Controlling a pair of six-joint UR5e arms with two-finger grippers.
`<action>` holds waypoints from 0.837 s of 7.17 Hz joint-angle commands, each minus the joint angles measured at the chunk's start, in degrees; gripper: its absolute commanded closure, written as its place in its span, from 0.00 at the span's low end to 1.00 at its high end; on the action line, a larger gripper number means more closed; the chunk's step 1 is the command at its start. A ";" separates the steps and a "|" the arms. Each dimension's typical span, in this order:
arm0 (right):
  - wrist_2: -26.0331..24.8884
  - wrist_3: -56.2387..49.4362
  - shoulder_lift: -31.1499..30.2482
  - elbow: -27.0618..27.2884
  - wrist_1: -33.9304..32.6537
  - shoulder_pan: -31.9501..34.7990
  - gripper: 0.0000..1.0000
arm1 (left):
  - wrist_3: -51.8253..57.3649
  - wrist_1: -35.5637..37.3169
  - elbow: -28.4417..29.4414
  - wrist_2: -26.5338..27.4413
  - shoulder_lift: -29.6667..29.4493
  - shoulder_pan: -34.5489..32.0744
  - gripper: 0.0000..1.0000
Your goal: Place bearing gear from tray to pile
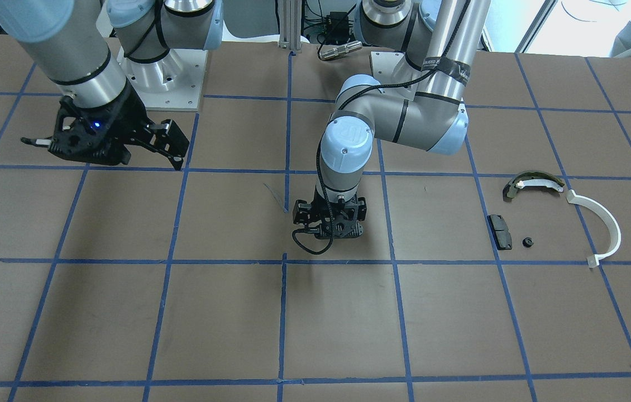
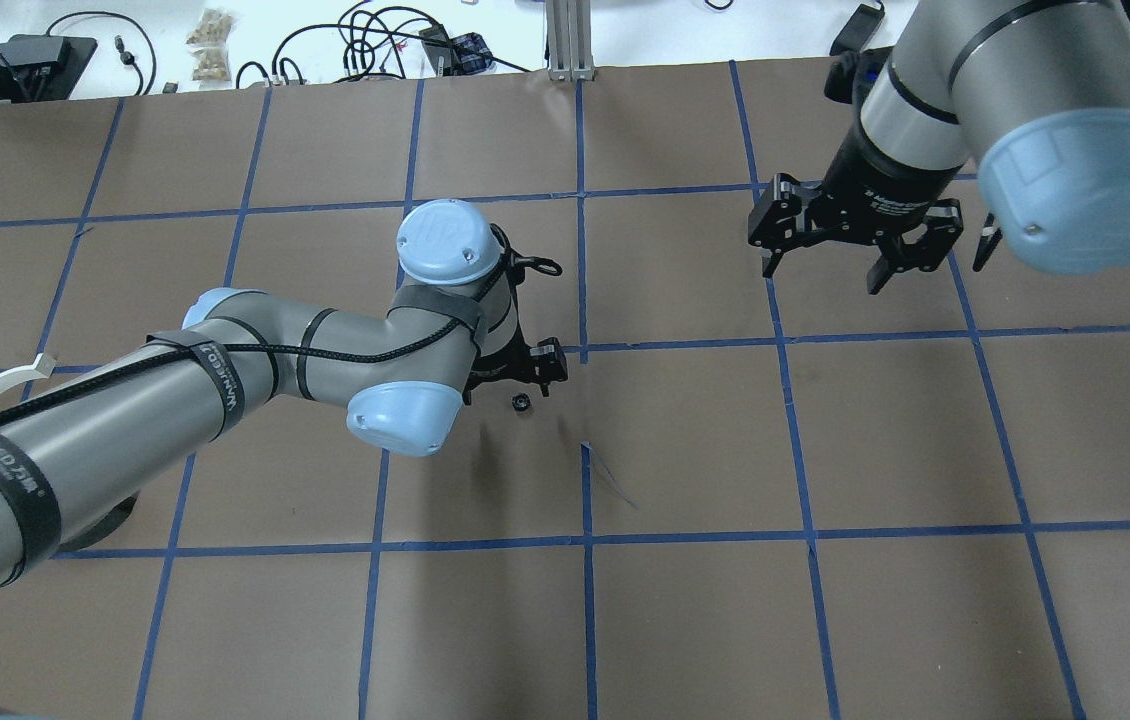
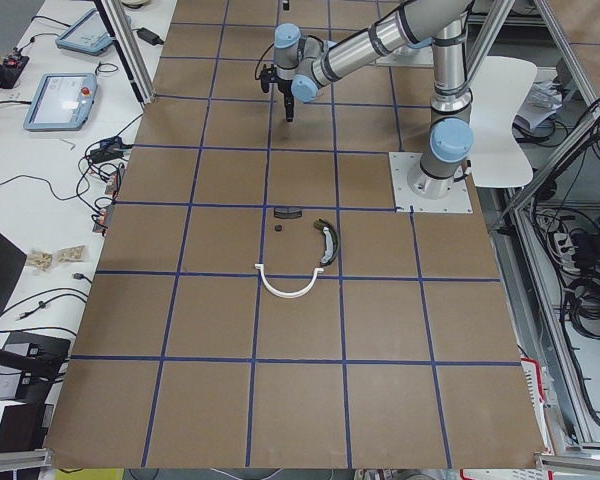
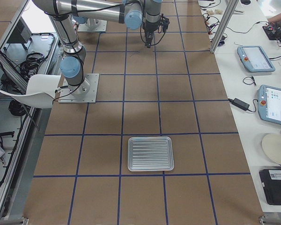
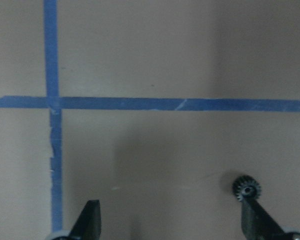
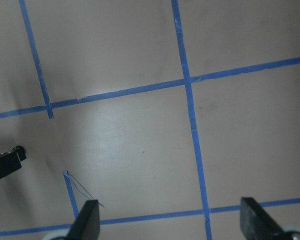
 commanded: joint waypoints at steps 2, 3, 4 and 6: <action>-2.35 -7.11 -3.45 0.13 4.43 -2.03 0.00 | 1.60 0.25 0.05 0.40 -1.90 -0.44 0.63; -2.61 -7.57 -3.27 0.39 4.26 -2.29 0.00 | 1.51 0.42 0.14 0.31 -2.08 -0.44 0.86; -2.70 -7.14 -3.36 0.05 4.08 -2.38 0.00 | 1.25 2.07 0.14 0.05 -2.43 -0.44 1.00; -2.88 -6.52 -3.27 0.39 3.56 -2.30 0.00 | 0.99 3.06 0.49 0.31 -1.13 -0.09 1.00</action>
